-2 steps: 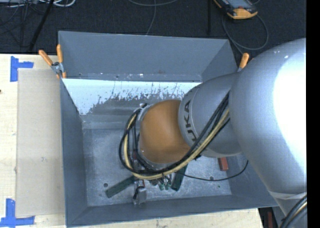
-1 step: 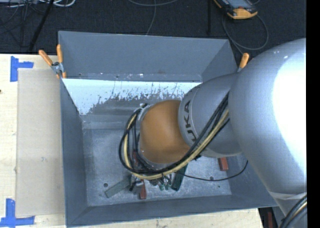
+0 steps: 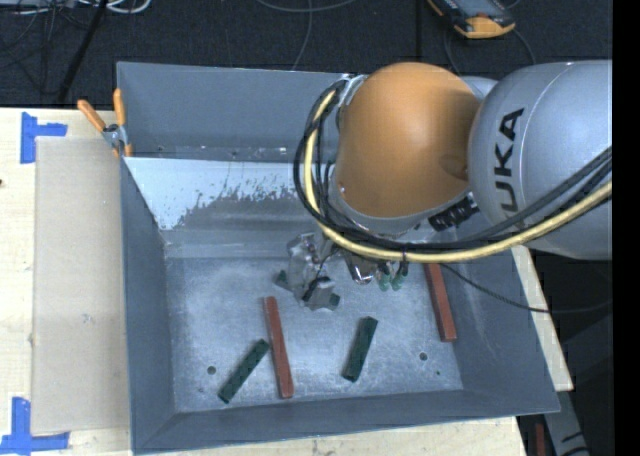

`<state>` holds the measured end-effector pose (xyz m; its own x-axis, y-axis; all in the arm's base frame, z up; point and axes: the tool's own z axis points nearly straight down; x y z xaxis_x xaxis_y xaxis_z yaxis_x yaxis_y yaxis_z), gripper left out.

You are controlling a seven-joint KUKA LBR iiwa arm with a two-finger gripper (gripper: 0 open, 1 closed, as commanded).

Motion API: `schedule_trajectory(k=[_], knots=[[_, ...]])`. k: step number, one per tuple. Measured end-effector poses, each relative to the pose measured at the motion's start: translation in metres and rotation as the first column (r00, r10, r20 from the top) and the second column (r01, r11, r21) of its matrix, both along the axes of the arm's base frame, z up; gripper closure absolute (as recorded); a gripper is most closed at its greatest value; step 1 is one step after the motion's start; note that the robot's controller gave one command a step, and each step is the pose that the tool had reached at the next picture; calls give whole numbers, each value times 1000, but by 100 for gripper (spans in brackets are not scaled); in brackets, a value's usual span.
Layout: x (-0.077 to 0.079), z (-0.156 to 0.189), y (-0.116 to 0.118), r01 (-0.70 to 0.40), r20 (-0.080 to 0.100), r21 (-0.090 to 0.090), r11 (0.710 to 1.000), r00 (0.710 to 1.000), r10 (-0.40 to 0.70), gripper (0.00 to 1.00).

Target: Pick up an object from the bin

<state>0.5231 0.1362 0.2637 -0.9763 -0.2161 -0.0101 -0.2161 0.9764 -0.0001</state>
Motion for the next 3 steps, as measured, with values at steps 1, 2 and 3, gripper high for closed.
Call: schedule_trajectory(k=[1,2,3], knots=[[-2,-5,0,0,-9,-2,1000,1000,0,0],[-17,-107,13,241,-17,-5,970,970,-241,0],[-48,-193,15,189,8,6,982,982,-189,0]])
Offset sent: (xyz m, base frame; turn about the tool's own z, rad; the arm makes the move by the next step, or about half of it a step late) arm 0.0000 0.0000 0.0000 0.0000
